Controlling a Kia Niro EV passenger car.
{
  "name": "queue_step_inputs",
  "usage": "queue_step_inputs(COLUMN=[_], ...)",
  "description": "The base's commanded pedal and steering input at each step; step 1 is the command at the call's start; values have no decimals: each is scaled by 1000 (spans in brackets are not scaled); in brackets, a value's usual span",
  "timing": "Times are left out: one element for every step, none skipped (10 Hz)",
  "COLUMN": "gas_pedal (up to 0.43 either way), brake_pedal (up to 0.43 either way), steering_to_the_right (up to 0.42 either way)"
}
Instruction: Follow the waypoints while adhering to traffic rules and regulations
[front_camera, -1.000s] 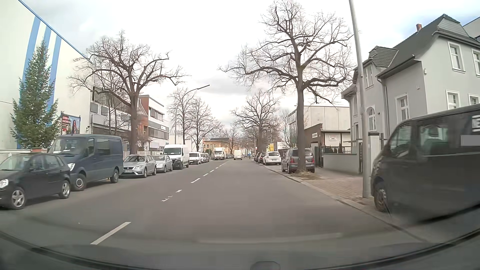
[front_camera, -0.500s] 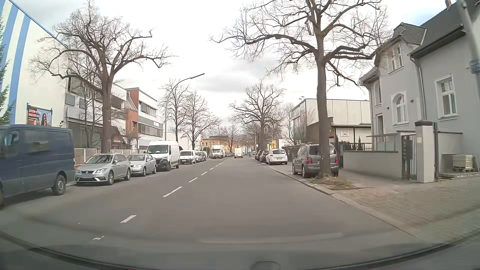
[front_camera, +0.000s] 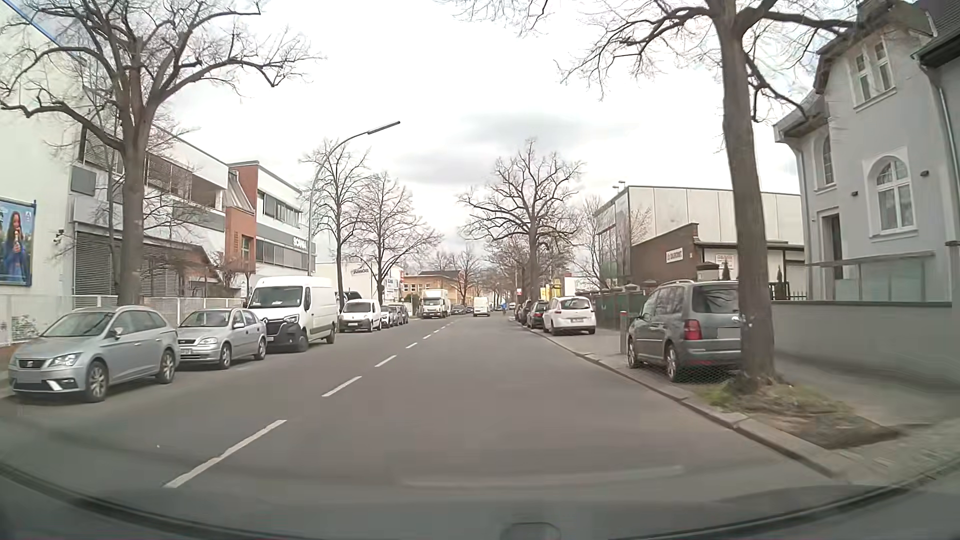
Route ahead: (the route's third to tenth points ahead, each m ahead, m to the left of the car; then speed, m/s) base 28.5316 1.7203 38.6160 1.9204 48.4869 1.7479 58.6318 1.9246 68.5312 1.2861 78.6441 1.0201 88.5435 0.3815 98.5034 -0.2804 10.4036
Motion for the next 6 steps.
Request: queue_step_inputs(gas_pedal=[0,0,0,0,0,0], brake_pedal=[0,0,0,0,0,0], steering_to_the_right=[-6,-5,-5,-5,-4,-5])
